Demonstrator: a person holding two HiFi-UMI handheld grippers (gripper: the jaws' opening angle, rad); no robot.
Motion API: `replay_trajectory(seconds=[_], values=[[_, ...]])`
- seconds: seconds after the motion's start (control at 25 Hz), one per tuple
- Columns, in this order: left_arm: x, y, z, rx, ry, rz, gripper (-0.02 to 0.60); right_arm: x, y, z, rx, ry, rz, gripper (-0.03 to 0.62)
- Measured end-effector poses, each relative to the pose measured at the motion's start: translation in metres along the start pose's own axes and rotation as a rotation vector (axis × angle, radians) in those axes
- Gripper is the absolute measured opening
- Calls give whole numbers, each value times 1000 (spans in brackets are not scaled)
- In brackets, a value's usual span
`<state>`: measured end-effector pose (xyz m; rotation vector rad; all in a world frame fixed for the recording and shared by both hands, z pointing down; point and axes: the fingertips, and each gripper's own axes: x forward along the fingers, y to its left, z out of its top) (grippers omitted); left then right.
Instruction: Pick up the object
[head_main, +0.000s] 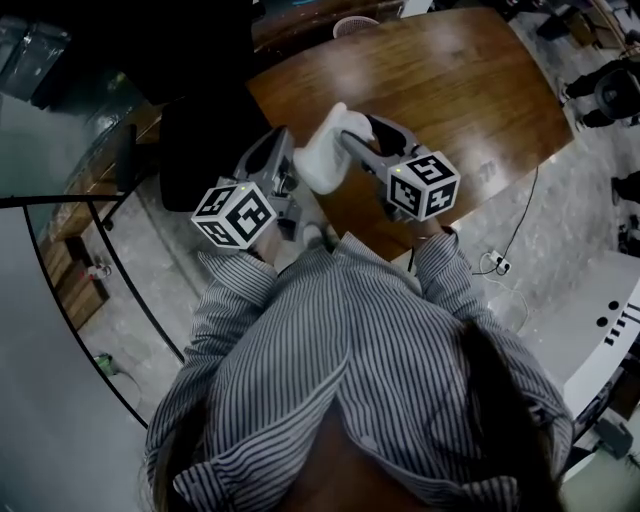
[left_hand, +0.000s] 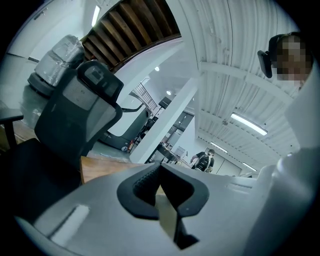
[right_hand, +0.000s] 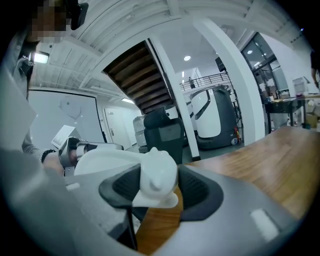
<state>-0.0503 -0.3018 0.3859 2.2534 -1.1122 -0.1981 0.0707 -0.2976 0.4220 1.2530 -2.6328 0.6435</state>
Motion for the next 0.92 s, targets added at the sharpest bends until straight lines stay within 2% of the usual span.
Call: replay_trajectory(seconds=[0.92], values=[[-9,-8,-22,9,36,-6,0,-18,-2,-12,-20,4,-31,227]])
